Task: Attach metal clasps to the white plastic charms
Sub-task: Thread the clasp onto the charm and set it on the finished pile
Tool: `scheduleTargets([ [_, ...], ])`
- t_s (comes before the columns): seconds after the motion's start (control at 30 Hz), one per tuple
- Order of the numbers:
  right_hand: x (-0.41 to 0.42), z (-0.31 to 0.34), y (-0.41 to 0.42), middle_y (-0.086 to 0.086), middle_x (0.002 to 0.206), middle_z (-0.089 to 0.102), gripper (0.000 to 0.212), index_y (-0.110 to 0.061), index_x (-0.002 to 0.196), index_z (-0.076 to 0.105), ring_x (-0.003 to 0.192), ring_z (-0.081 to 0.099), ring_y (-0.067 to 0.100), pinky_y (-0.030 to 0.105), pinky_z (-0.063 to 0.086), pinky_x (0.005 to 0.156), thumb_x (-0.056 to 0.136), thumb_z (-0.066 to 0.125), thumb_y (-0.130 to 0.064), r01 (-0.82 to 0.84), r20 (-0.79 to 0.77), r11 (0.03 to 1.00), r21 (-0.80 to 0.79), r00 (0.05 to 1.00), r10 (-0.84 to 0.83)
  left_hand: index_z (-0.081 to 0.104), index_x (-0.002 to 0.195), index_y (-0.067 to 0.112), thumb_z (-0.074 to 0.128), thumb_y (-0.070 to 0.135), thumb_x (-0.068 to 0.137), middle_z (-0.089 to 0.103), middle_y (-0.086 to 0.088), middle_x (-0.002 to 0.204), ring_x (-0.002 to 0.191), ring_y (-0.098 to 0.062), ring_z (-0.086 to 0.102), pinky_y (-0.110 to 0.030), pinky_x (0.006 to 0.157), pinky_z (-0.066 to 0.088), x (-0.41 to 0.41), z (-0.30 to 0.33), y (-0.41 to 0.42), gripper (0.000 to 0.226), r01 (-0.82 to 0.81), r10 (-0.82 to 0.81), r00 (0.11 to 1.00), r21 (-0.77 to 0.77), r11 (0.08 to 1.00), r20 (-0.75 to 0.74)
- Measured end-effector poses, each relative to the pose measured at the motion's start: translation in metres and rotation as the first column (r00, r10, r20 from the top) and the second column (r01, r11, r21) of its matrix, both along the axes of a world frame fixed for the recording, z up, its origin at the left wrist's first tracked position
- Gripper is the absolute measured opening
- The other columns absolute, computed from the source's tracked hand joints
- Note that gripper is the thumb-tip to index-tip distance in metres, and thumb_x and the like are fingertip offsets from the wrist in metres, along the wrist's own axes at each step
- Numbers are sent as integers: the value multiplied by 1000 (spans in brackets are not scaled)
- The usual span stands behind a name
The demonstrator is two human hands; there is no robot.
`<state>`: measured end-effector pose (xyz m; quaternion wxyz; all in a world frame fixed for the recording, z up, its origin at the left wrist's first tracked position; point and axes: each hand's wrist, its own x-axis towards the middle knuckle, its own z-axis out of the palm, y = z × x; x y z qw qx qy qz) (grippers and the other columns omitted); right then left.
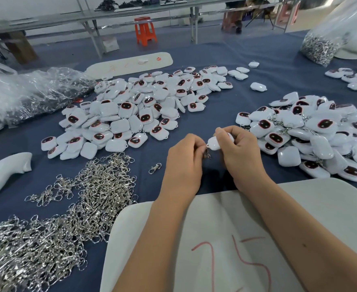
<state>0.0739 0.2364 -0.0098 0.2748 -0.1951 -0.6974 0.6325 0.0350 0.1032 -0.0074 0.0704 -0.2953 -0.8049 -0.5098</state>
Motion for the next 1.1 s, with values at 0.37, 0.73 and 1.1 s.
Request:
scheduleTargets([
  [0.37,0,2,3,-4,53,44,29,-13,77,66,48,31,15,25,24,48,102,62,-25,-37,-25,990,-139,999,34,68,92,20,68,2,91,71,14,87,86,-6,68,-15,79,52,-5,-2,-1,18,12,-9,999,87,996,-40],
  [0.73,3,0,1,-7,55,45,29,-18,74,55,50,35,15,27,30,47,94,65,-35,-46,-33,999,5,998,46,69,82,14,66,6,90,68,6,79,78,-17,61,-43,74,50,-2,4,-3,11,-72,53,989,-136,988,-139],
  [1.1,4,-1,-14,0,65,58,33,-6,86,49,67,55,17,21,40,58,100,67,-30,41,-35,837,546,999,-26,51,74,16,54,3,89,49,5,67,69,-28,48,-36,62,28,4,10,4,20,-170,107,980,-433,885,-166],
])
